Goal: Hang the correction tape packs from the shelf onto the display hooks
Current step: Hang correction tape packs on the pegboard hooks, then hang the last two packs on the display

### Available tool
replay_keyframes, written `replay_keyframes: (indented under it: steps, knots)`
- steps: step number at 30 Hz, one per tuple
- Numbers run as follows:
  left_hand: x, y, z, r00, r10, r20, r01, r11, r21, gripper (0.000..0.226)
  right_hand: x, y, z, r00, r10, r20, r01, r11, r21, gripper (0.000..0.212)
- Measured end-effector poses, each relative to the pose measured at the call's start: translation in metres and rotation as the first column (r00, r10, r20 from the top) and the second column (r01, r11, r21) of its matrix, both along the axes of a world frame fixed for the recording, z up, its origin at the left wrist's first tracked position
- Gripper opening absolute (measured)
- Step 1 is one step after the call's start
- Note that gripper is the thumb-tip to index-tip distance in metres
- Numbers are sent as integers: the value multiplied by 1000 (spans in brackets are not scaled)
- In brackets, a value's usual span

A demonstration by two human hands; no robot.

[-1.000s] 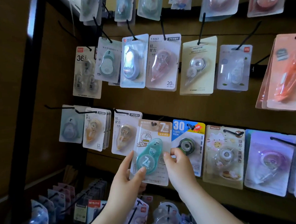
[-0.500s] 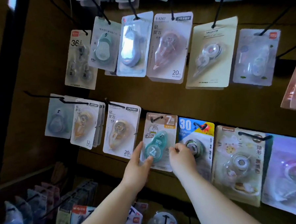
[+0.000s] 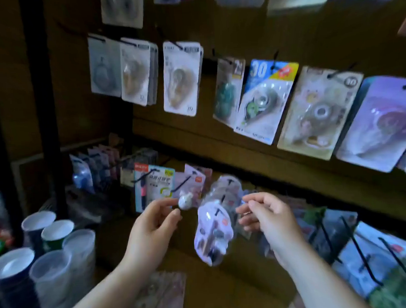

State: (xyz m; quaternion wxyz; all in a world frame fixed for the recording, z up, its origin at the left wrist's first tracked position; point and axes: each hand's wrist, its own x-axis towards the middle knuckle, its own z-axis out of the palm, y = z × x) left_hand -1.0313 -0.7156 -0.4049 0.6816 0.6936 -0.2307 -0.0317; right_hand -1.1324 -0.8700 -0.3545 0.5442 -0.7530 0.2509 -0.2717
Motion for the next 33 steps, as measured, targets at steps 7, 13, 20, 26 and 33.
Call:
replay_keyframes:
  steps: [7,13,20,26,33]
  knots:
    - [-25,22,-116,894,237,-380,-82,921,382,18,-66,19,-126,962,48,-271,55,931,360,30]
    - [-26,11,-212,845,245,-475,129,769,626,29,-72,6,-228,887,64,-458,207,831,517,30]
    - [3,-42,-278,756,328,-566,126,776,618,43,-9,-2,-294,779,257,-572,101,849,519,11]
    - [54,-52,-342,694,469,-546,65,714,697,46,44,-22,-357,773,211,-599,242,774,585,34]
    - [119,-53,-384,733,511,-449,-70,713,697,48,103,-27,-404,852,165,-498,280,659,698,41]
